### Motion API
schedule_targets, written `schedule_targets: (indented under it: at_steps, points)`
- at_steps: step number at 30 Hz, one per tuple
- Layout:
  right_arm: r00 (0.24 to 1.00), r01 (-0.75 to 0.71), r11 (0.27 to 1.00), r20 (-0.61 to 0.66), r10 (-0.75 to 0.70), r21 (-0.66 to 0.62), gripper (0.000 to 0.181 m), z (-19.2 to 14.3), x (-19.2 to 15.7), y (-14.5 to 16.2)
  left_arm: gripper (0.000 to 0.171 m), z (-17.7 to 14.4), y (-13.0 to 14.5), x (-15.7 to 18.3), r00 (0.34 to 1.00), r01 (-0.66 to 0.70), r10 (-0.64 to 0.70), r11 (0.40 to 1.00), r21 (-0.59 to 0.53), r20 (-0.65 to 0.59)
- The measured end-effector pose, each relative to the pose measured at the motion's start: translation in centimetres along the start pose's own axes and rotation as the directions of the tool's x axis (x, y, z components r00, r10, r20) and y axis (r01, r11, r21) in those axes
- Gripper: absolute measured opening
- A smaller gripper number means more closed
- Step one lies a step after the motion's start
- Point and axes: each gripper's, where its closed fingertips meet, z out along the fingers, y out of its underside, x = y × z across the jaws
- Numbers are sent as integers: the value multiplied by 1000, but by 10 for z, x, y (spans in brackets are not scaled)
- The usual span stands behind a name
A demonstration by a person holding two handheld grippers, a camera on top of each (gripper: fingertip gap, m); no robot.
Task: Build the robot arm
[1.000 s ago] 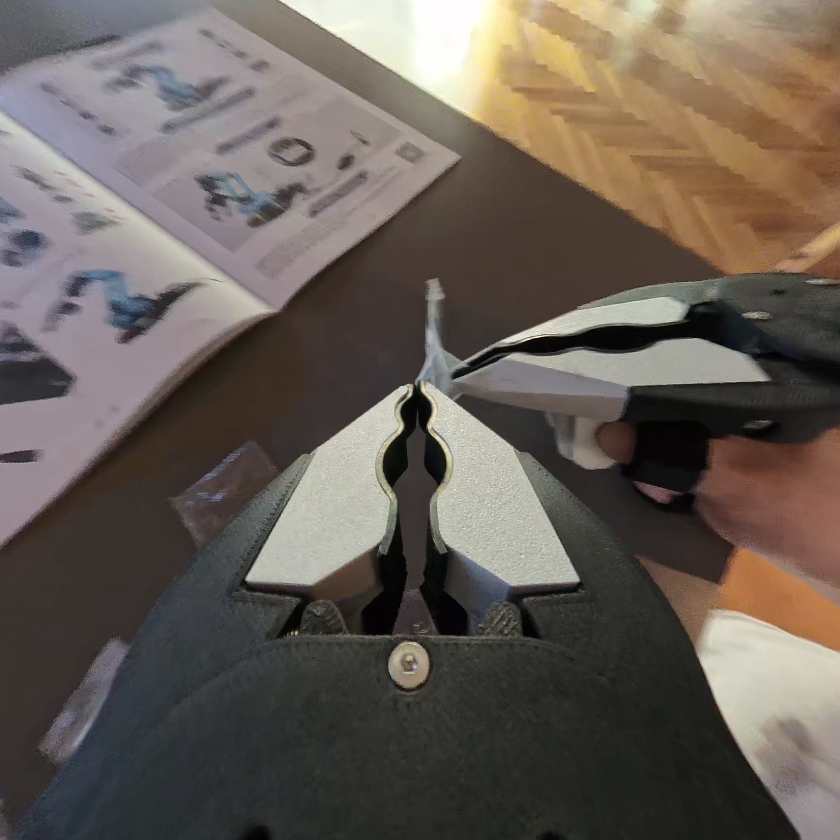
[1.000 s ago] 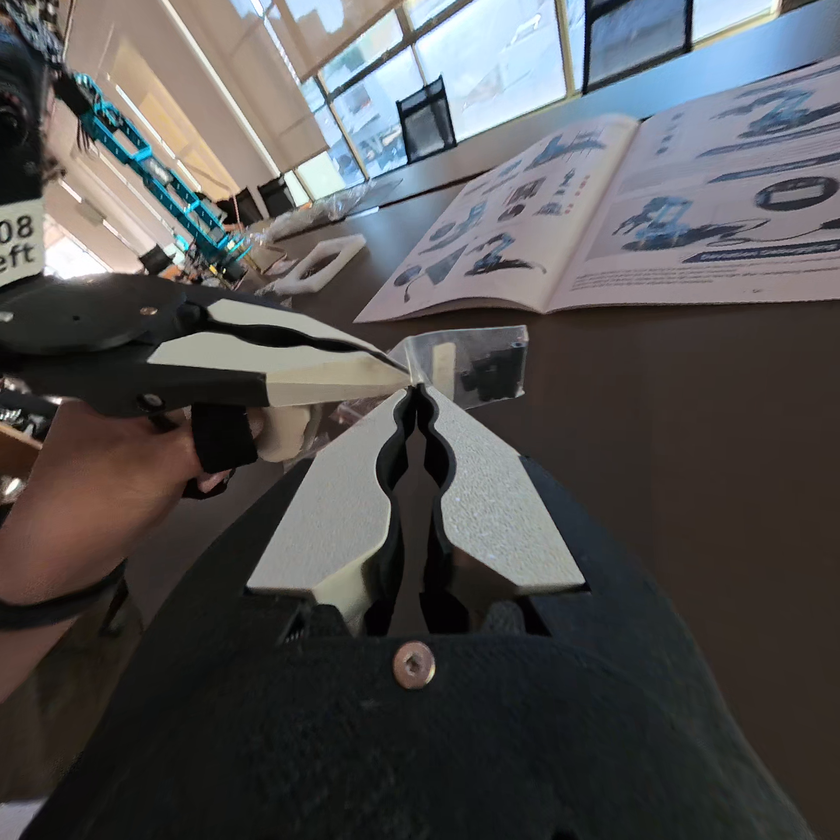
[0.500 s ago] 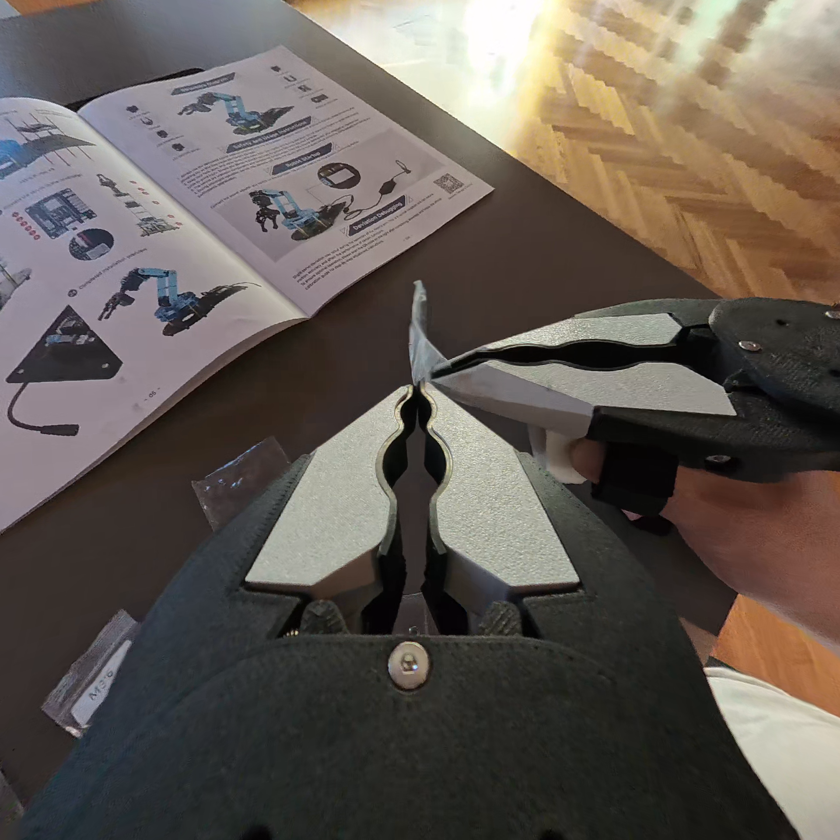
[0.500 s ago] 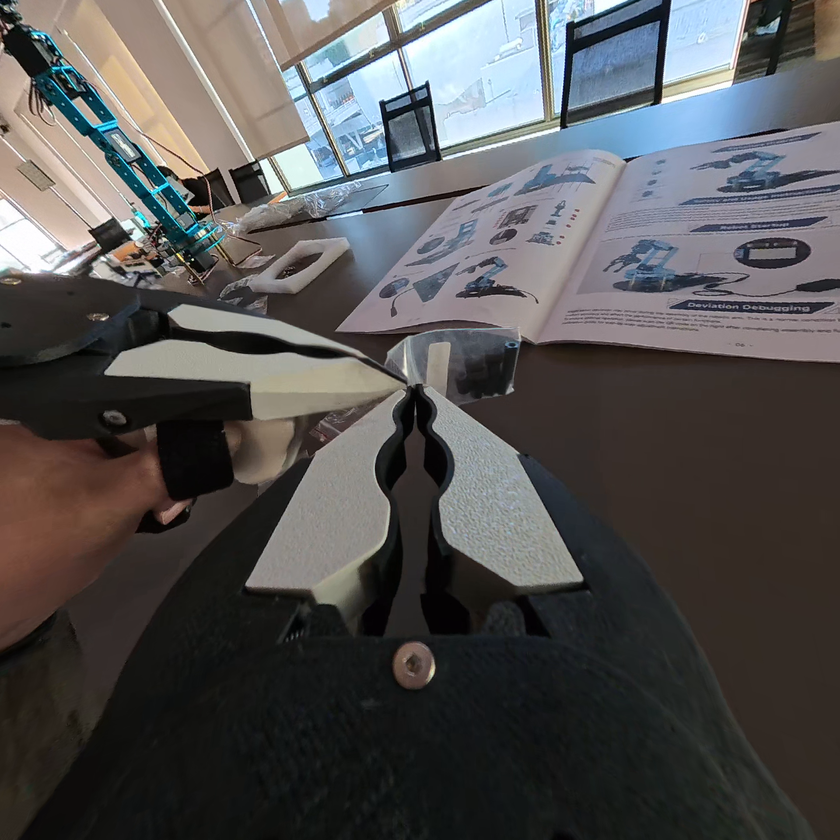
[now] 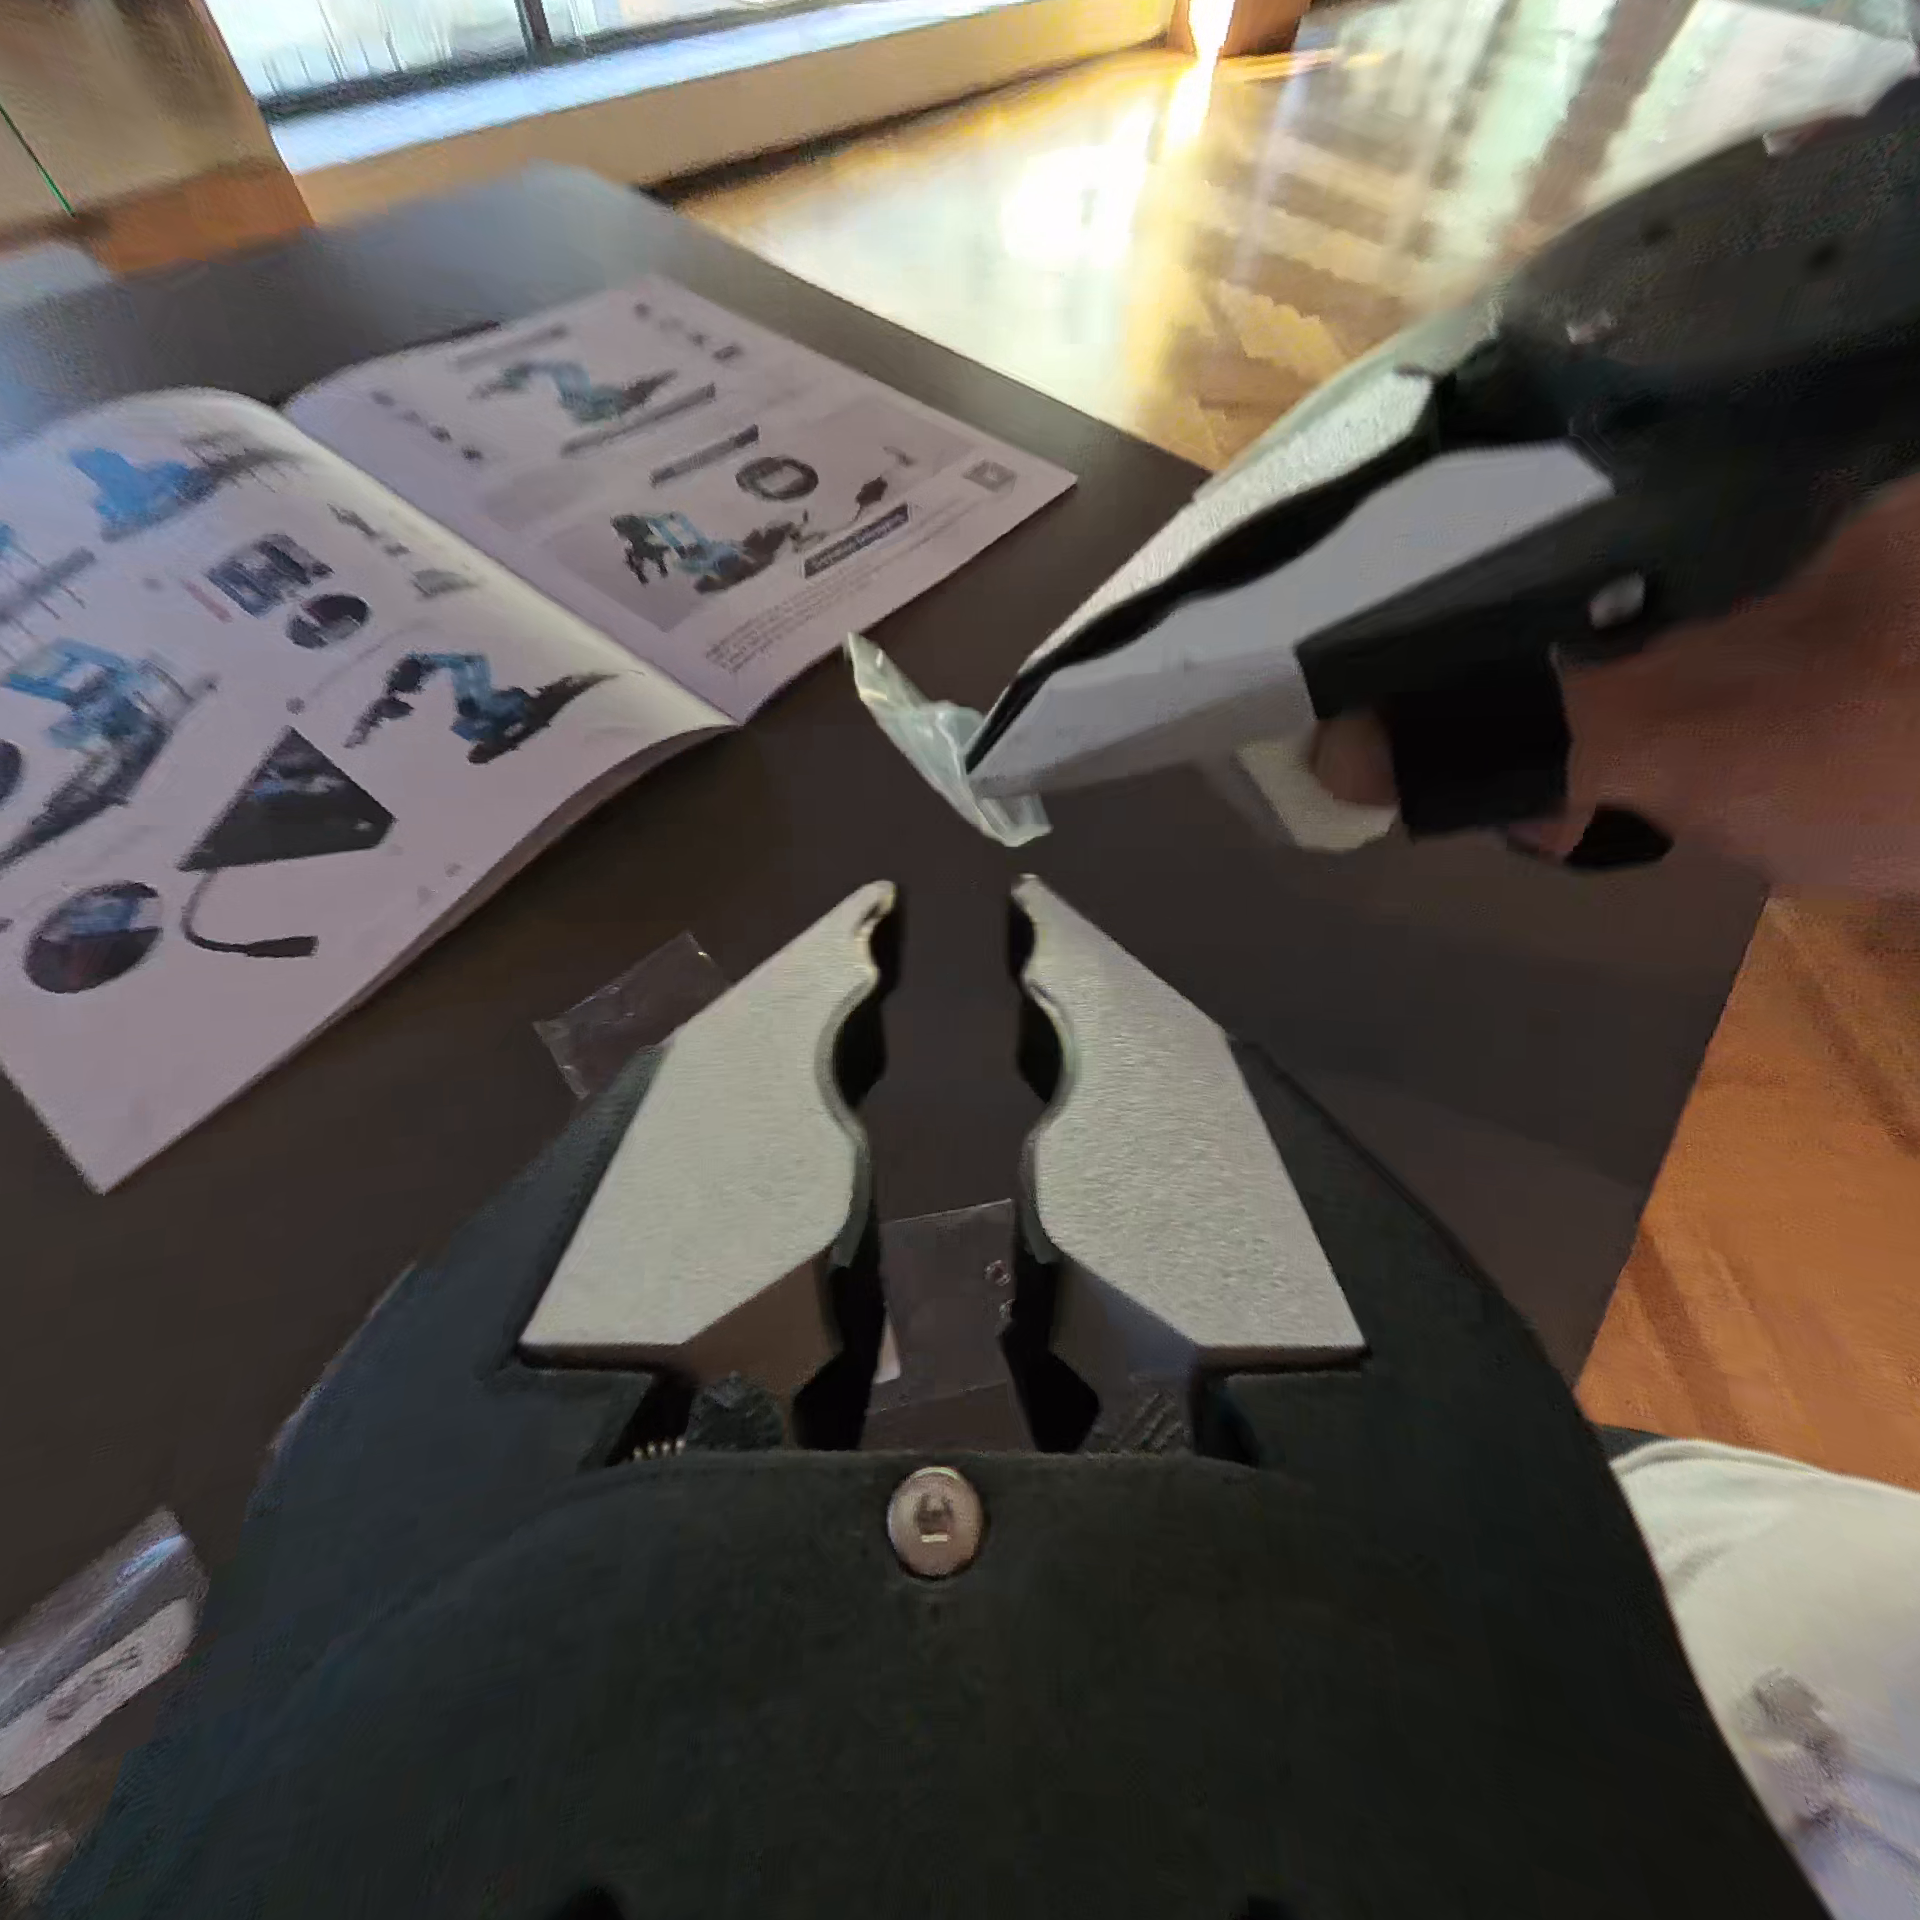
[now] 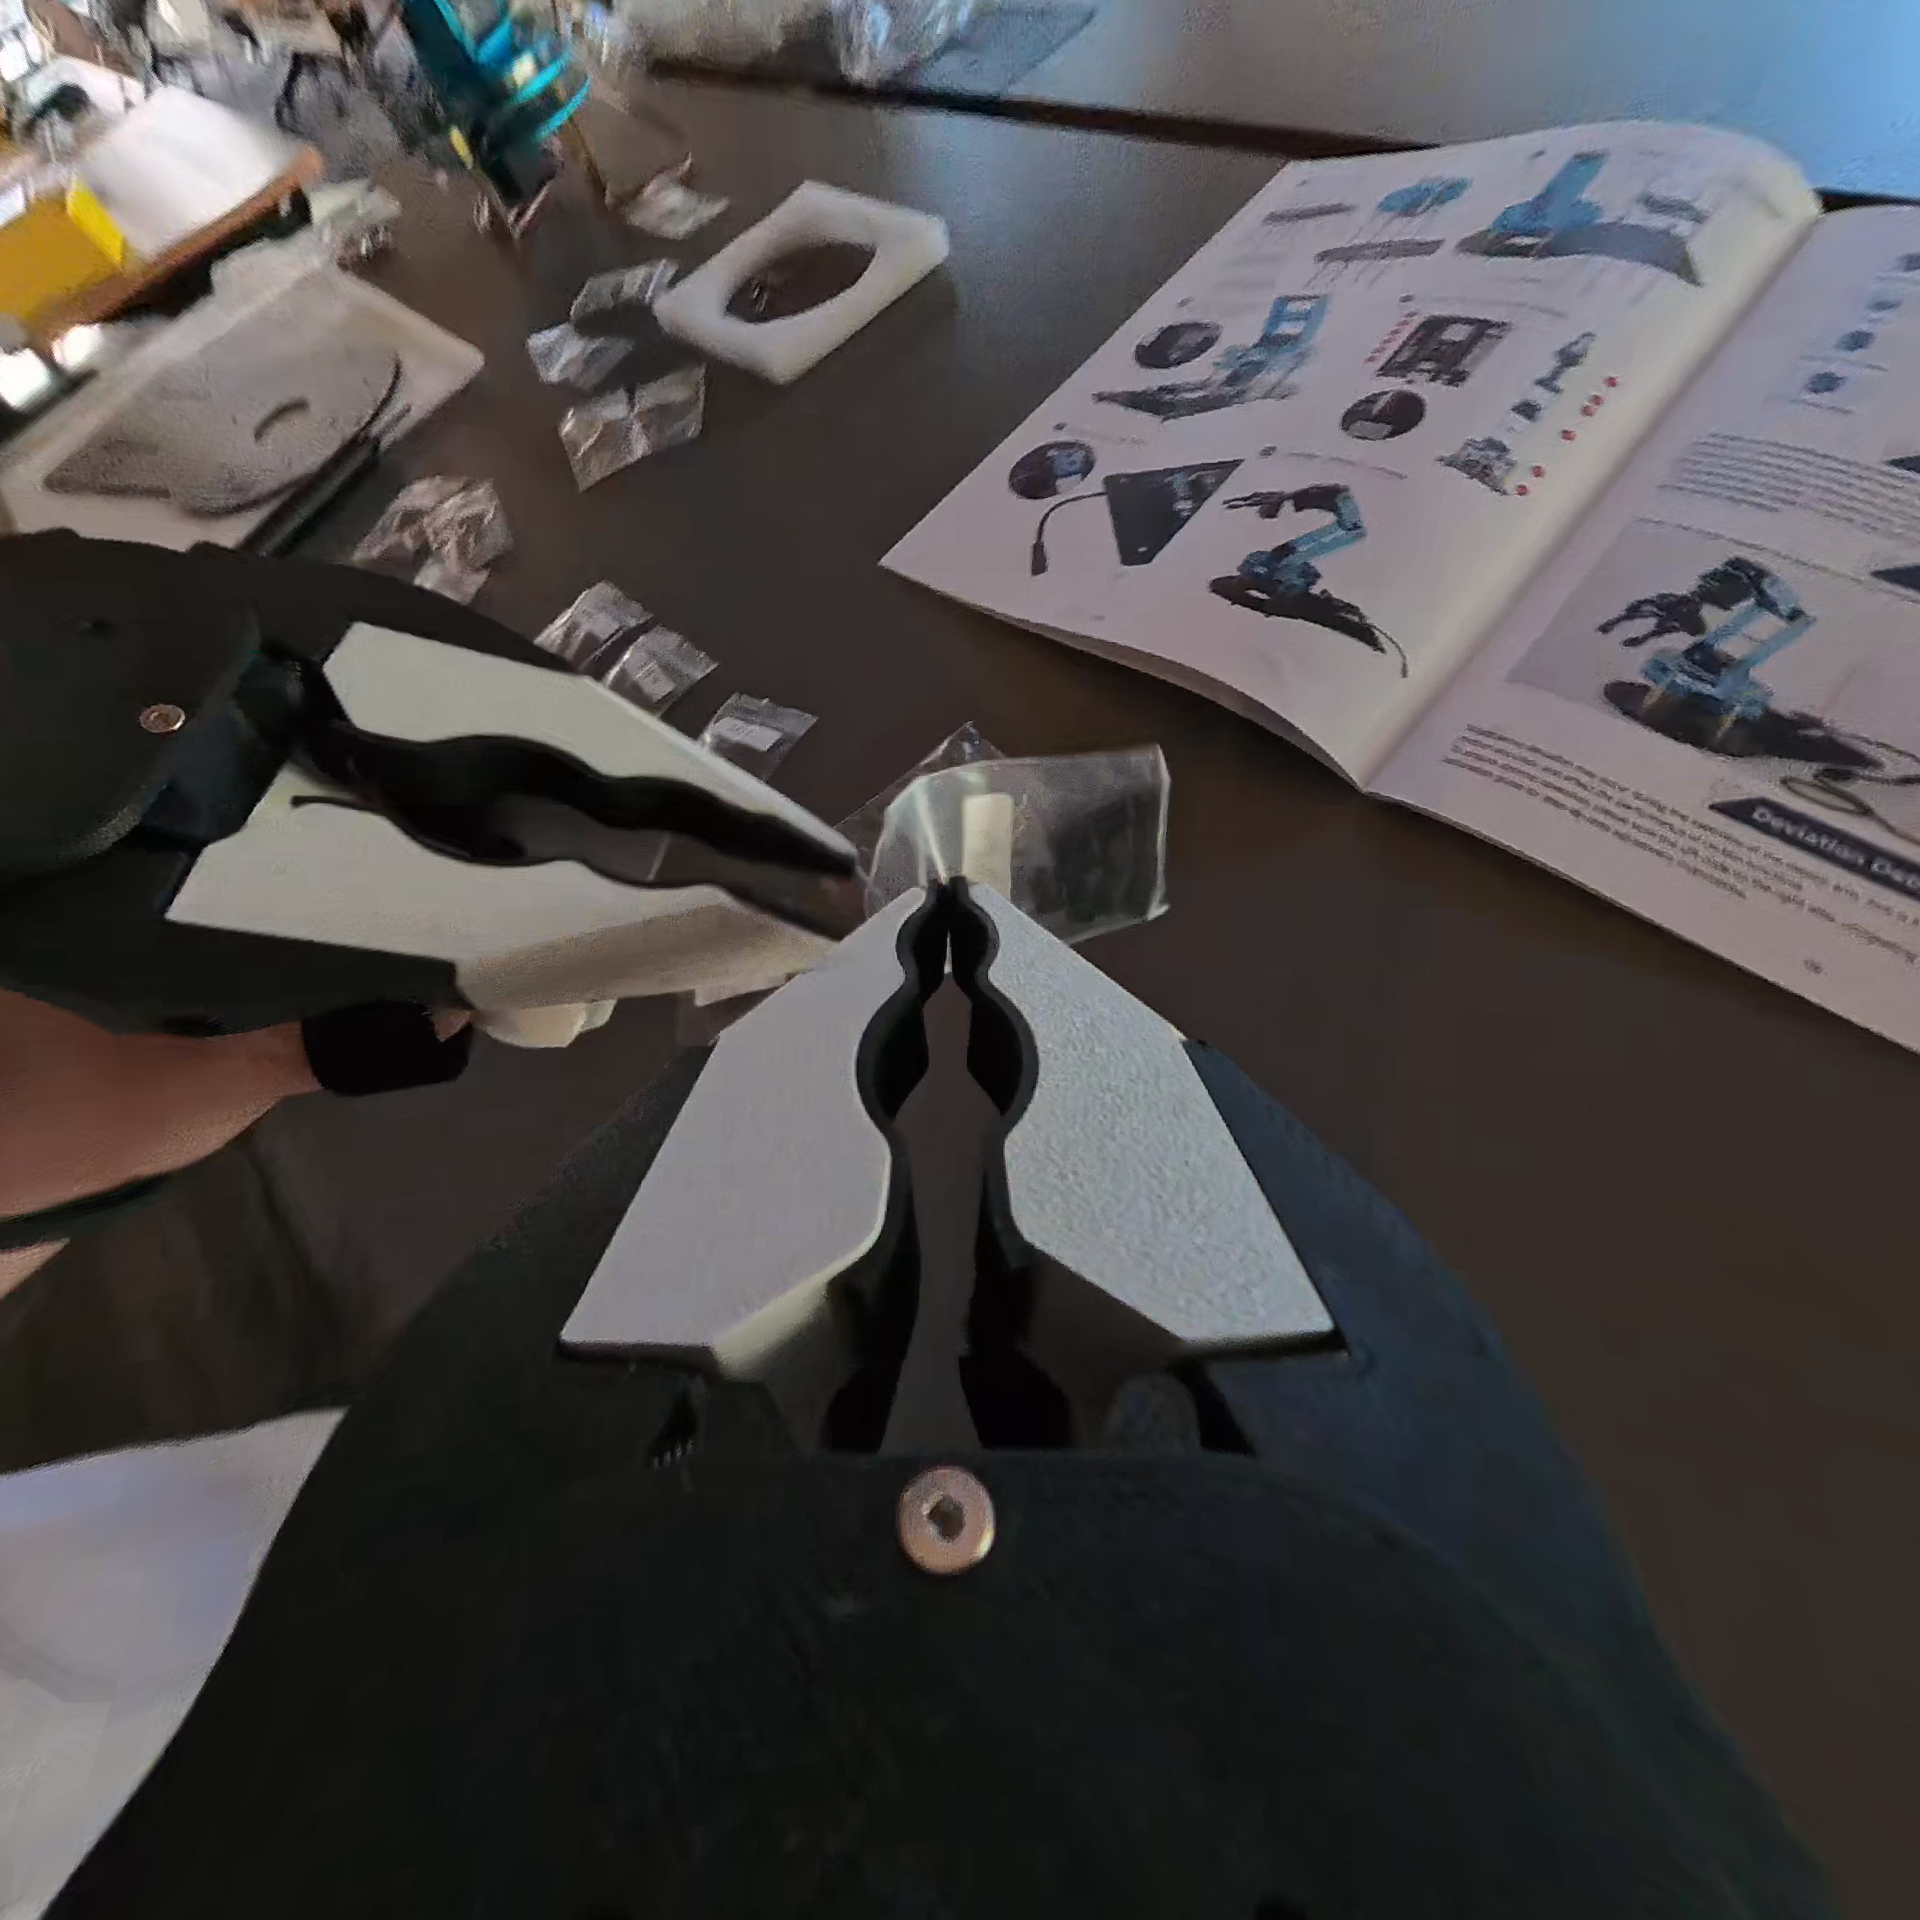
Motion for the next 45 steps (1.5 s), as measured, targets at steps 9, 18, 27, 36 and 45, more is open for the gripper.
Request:
schedule_targets:
  at_steps: [9, 18, 27, 36, 45]
  points:
    - [983, 69, 952, 186, -13, -300, 0, -17, -42, -38, 80, -31, -39, -1, 890, -454, 425, 861, 231, 165]
    - [984, 126, 888, 171, -54, -442, 0, -2, -53, -60, 37, -35, -57, -24, 862, -507, 471, 815, 281, 190]
    - [991, 74, 893, 131, -17, -443, 0, 27, -60, -71, 26, -49, -49, -47, 895, -446, 419, 849, 285, 151]
    - [984, 21, 910, 169, 54, -413, 0, 42, -68, -81, 55, -68, -47, -71, 908, -381, 300, 882, 278, 292]
    - [977, 76, 902, 213, 18, -425, 0, 41, -53, -84, 30, -49, -60, -77, 864, -398, 291, 894, 205, 410]
